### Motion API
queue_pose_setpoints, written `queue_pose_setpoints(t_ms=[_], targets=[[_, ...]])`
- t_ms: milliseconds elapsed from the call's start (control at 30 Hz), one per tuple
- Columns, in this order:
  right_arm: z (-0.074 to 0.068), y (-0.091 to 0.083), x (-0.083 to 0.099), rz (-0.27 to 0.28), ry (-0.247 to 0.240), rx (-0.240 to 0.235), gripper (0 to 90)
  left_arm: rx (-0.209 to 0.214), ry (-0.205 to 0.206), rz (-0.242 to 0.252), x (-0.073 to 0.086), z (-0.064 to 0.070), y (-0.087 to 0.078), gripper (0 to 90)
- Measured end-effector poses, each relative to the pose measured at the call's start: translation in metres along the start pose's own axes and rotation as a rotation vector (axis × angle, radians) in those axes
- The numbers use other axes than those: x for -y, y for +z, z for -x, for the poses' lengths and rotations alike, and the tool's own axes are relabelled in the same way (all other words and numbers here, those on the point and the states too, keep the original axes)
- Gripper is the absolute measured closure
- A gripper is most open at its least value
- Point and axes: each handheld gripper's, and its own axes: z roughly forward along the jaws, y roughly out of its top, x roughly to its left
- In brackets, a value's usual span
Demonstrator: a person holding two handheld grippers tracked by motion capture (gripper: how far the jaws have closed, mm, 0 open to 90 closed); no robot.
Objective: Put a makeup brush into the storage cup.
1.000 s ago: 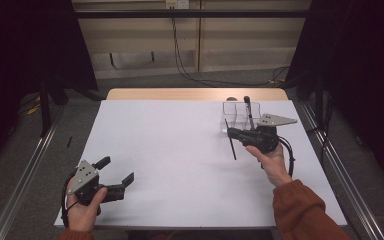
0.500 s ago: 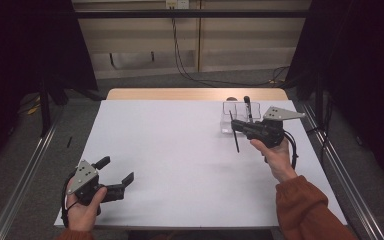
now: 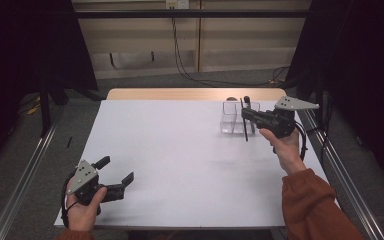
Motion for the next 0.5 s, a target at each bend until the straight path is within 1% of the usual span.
queue_pose_setpoints(t_ms=[167,300,333,433,500], targets=[[0.004,0.0,-0.009,0.012,-0.009,0.023,86.6,0.0,0.0,-0.001,0.0,0.0,0.0,2.9],[0.009,0.003,-0.018,0.018,-0.014,0.045,86.6,-0.005,-0.01,0.004,0.0,0.0,0.0,2.9],[0.01,0.004,-0.02,0.018,-0.016,0.05,86.6,-0.005,-0.008,0.004,0.0,-0.001,0.0,2.9],[0.014,0.009,-0.024,-0.001,-0.025,0.082,86.6,-0.003,-0.005,0.005,0.0,0.0,0.0,2.9],[0.017,0.012,-0.025,-0.007,-0.022,0.094,86.6,0.0,0.001,0.003,0.0,0.0,0.0,2.9]])
